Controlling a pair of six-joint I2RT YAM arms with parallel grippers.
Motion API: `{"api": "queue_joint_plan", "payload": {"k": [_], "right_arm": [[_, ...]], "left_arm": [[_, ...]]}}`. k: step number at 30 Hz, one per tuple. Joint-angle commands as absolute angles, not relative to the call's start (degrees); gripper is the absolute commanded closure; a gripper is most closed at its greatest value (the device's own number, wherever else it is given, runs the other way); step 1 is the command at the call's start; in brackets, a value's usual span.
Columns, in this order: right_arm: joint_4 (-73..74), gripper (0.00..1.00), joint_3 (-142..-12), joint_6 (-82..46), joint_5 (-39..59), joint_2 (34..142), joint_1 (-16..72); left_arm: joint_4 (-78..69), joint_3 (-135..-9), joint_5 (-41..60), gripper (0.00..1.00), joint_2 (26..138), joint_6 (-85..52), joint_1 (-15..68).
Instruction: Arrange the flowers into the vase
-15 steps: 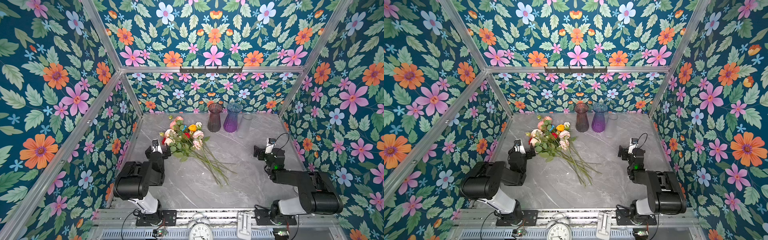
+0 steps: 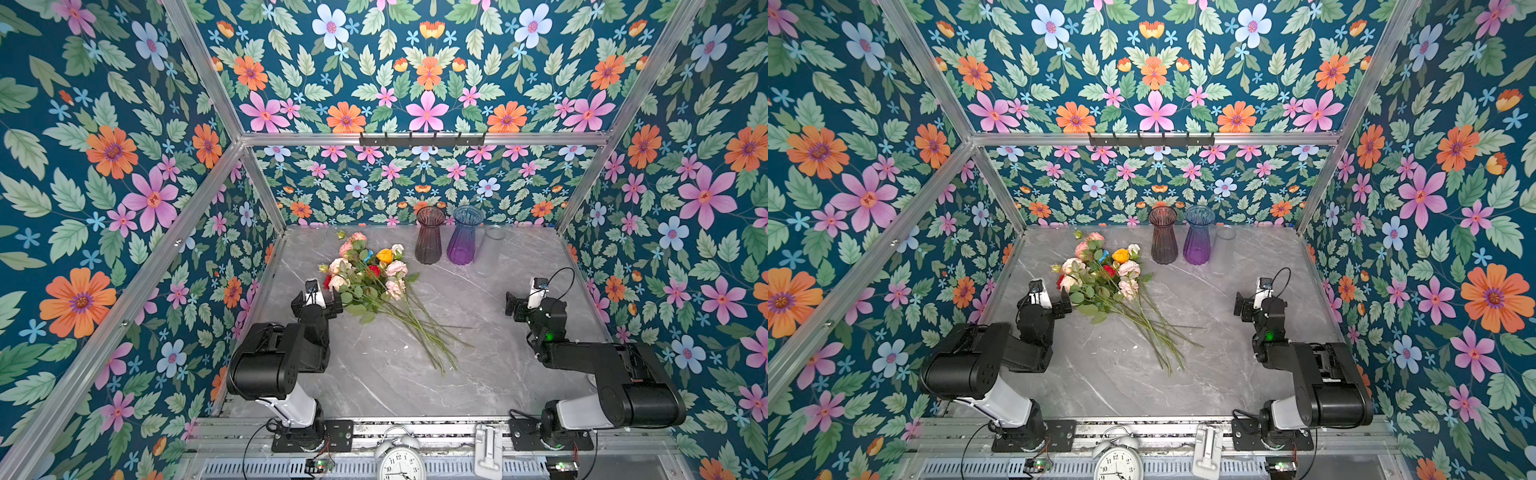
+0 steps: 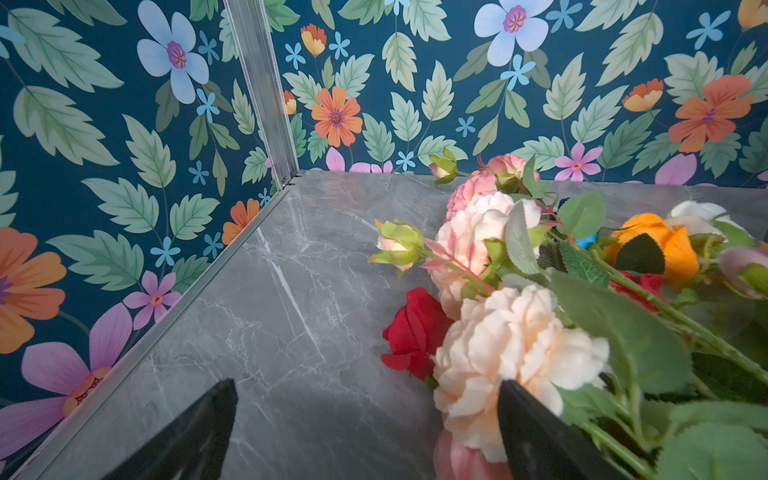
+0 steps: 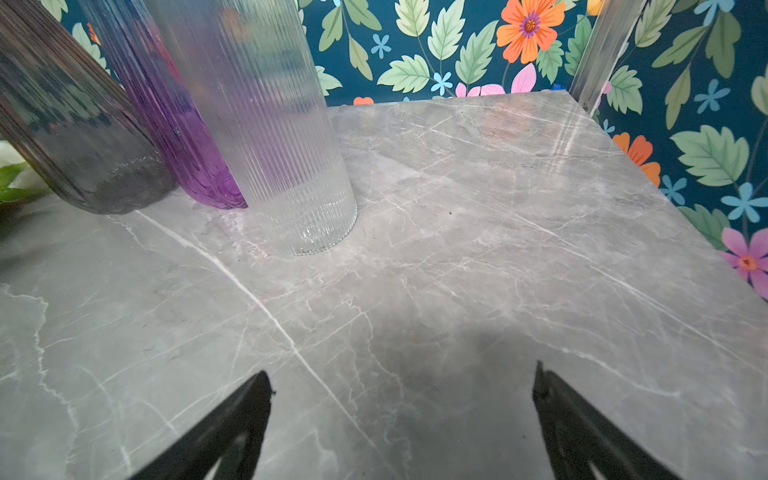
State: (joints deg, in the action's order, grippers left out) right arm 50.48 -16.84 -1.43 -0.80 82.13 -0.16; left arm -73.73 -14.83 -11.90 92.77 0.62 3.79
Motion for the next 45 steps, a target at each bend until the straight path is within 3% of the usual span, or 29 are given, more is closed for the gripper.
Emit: {"api": "queue_joint_plan", "payload": {"k": [1, 12, 17, 25, 29, 39, 42, 45], "right_arm": [[52.1, 0.01, -16.9, -1.1, -1.4, 82.0, -0.1], [51.5, 0.01, -17.2, -1.2, -0.8, 82.1, -0.1], [51.1, 0.01, -17.5, -1.3, -0.5, 82.1, -0.3], [51.1, 0.01, -17.4, -1.4, -0.4, 82.1, -0.4], [50.2, 0.01, -18.0, -2.5, 1.0, 82.3, -1.6], [49.7, 0.01, -18.2, -2.8, 1.4, 82.3, -2.1], [50.5, 0.01, -18.0, -4.4, -6.6, 81.1, -1.3], [31.7, 0.01, -23.9, -6.9, -11.9, 71.1, -0.9]], "left_arm": [[-75.3, -14.9, -11.5, 0.0, 92.8, 1.2, 3.8], [-75.2, -14.8, -11.2, 0.0, 92.8, 1.3, 3.7], [-95.7, -3.0, 3.0, 0.0, 93.3, 7.3, 4.6], [-94.5, -5.5, -2.1, 0.0, 94.5, 6.1, 4.7], [-82.5, -11.1, -8.5, 0.0, 92.9, 3.7, 4.7], [-75.3, -14.8, -7.6, 0.0, 92.7, 2.3, 3.6], [-74.3, -15.3, -14.4, 0.0, 92.6, -0.3, 2.9], [-77.8, -11.7, -22.4, 0.0, 87.4, 0.8, 5.4]]}}
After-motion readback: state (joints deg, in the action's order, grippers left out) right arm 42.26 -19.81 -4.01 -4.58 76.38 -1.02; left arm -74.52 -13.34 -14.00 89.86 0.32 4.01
